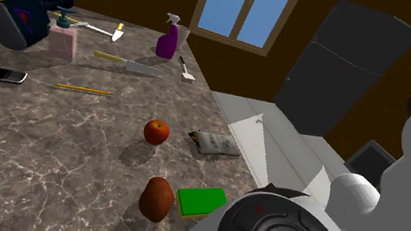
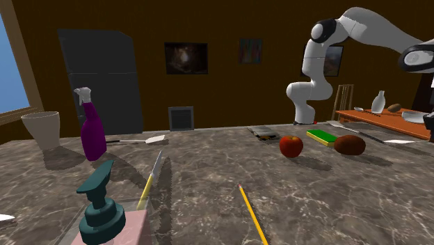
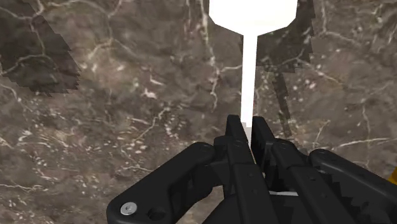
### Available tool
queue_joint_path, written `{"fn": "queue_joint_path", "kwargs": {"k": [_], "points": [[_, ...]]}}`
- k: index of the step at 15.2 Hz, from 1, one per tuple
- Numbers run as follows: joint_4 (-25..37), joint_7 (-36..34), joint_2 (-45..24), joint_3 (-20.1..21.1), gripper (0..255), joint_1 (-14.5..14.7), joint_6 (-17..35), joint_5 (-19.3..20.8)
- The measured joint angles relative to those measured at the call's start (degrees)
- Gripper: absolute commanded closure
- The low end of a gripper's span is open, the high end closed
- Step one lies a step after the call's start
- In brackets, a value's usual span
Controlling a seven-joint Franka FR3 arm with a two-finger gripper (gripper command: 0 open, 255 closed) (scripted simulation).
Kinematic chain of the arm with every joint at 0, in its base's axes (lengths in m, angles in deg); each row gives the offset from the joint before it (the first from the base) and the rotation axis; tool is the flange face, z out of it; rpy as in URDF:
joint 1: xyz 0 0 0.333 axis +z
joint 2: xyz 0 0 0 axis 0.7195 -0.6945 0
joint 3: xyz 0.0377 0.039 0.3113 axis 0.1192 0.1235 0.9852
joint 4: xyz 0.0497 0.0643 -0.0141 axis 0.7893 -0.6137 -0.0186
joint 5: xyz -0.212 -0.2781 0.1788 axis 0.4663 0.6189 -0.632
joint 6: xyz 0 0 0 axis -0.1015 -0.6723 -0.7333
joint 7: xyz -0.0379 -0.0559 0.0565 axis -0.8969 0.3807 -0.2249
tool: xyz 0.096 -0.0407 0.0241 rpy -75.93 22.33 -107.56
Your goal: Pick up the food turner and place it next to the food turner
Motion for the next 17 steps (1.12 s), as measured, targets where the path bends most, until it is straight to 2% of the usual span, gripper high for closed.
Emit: {"fn": "queue_joint_path", "kwargs": {"k": [8,14,15,17], "points": [[-2.8,-2.0,-3.6,-0.3,255,0.4,5.7,2.9],[-3.1,-2.3,-4.1,-0.4,255,0.5,6.5,3.3],[-3.1,-2.3,-4.1,-0.4,0,0.5,6.5,3.3],[-3.1,-2.3,-4.1,-0.4,0,0.5,6.5,3.3]]}}
